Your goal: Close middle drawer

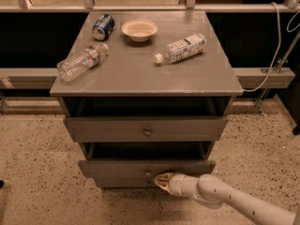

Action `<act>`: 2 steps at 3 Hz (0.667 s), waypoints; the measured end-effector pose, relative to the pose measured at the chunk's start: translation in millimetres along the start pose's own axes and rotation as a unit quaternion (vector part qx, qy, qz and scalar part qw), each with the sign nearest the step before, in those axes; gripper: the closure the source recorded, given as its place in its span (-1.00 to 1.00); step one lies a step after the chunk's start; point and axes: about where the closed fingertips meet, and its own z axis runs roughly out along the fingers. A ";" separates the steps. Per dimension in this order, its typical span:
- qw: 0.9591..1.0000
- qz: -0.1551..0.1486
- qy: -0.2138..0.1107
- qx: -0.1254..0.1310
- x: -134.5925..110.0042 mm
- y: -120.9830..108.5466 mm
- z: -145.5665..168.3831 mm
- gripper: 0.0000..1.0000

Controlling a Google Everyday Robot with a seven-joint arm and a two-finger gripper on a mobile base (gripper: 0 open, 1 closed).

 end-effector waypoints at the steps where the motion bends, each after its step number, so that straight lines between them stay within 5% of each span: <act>1: 1.000 -0.002 -0.005 -0.003 -2.2 -10.4 15.6 1.00; 2: 1.000 0.000 -0.010 -0.009 -2.1 -15.8 25.3 1.00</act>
Offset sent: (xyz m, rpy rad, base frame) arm 0.0365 0.0176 -0.0094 0.0245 0.0111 0.0250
